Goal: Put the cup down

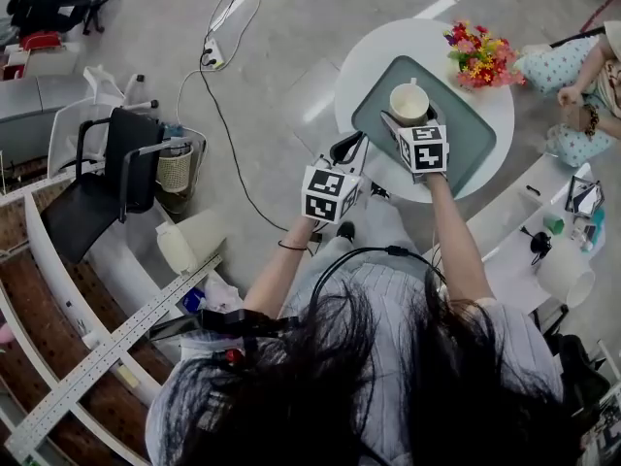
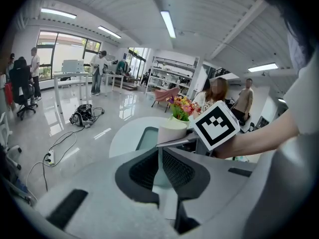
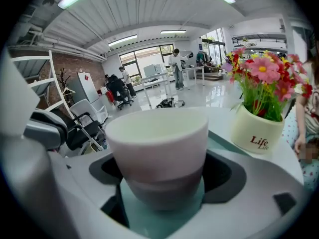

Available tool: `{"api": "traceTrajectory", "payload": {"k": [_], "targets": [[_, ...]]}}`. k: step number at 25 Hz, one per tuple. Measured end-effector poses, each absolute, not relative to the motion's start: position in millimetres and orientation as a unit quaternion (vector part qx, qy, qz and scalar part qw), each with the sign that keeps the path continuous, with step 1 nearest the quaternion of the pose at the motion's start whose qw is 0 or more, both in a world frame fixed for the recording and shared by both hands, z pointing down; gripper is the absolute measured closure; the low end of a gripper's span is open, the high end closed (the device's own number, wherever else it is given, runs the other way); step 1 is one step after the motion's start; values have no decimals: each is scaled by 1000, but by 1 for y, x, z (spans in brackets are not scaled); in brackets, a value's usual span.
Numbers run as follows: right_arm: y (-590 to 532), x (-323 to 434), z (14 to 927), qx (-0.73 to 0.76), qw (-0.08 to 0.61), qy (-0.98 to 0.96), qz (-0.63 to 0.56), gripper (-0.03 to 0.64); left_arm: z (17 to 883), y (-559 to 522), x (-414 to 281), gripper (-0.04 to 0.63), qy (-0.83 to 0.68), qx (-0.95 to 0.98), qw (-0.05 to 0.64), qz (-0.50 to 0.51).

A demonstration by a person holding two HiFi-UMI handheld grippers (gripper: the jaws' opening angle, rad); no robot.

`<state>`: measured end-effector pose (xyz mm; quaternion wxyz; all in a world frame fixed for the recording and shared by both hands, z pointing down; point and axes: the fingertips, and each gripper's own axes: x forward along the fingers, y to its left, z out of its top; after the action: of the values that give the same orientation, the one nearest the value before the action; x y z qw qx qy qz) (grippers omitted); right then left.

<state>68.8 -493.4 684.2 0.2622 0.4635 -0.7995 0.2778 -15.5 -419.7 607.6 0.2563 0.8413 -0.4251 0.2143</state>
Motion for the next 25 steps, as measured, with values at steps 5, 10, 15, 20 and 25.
{"api": "traceTrajectory", "payload": {"k": [5,10,15,20,25], "targets": [[-498,64,701,454,285,-799,273,184,615,-415,-19,558,-423,839,260,222],[-501,60,704,454,286,-803,260,183,616,-415,-25,559,-428,835,264,223],[-495,58,709,455,296,-804,245,184,618,-411,-31,560,-433,830,269,225],[-497,56,707,454,300,-807,231,183,618,-405,-30,560,-431,831,268,228],[-497,55,702,458,307,-809,205,183,617,-402,-30,558,-430,831,265,231]]}}
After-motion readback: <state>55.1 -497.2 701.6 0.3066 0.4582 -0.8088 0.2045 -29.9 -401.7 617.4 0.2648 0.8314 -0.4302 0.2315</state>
